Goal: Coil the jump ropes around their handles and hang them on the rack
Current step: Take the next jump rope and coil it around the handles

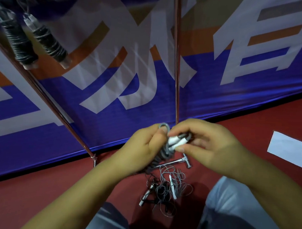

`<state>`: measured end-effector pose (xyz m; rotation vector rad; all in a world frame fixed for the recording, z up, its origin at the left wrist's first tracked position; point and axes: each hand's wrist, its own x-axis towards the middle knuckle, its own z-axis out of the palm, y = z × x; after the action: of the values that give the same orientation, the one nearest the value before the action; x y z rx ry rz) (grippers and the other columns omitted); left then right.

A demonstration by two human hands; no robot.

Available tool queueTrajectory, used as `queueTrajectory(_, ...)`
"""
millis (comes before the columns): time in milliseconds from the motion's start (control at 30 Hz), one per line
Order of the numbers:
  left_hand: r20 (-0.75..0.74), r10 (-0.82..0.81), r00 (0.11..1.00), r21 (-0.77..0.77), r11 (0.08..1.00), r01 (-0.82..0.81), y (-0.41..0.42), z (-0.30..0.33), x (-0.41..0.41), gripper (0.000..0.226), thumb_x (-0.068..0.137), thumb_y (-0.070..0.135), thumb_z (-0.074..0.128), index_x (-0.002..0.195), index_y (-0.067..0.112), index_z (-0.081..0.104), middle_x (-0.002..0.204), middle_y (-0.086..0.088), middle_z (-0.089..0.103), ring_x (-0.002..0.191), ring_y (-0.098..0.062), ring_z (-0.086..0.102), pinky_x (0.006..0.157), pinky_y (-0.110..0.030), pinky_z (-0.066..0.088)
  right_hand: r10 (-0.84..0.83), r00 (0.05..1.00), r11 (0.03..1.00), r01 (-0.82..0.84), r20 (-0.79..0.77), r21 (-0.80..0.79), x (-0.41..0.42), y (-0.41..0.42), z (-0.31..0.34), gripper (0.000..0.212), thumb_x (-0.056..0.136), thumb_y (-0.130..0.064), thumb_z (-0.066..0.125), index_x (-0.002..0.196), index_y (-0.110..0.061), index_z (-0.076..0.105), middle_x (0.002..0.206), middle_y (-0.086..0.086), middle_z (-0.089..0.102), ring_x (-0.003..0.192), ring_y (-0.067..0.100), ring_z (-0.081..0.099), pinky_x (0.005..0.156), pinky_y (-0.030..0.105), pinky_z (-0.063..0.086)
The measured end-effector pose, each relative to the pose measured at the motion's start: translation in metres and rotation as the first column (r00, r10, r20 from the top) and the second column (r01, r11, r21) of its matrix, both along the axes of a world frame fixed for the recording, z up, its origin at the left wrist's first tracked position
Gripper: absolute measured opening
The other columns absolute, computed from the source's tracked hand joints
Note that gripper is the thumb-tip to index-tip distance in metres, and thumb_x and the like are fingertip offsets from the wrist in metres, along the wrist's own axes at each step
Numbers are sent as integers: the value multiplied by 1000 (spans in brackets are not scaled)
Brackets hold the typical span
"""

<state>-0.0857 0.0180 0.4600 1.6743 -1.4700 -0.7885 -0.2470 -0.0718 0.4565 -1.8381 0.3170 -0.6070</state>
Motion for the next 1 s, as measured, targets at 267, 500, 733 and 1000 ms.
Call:
queueTrajectory(267,595,395,700,-433,891,-134,1,-11,-8,36,90,38,38,80,11,60,59,2,56,49,-20,51,44,-29,34,-146,989,889,133,-3,438,3,7,-7,41,69,-20,74,108,-20,60,106,-1,67,94,10,68,76,26,57)
queueTrajectory(500,508,208,836,-291,955,-61,7,-5,-5,38,86,54,44,98,21,57,81,9,58,70,-8,50,57,-20,39,-219,972,909,172,85,380,7,4,-5,20,87,7,57,90,-11,66,83,8,70,75,12,68,63,22,55)
queueTrajectory(733,365,54,929,-241,970,38,8,2,8,29,84,55,58,103,33,59,88,10,61,77,-8,59,65,-28,50,-133,990,957,117,44,267,7,2,-5,21,90,2,58,86,-17,65,86,0,69,81,7,66,67,21,53)
queueTrajectory(1000,-183,-42,982,-52,998,33,6,8,9,27,67,38,75,78,18,60,73,-3,63,69,-15,58,66,-30,49,-117,987,981,98,112,165,8,2,-4,16,79,-10,59,87,-22,67,98,-2,61,91,7,62,79,19,49)
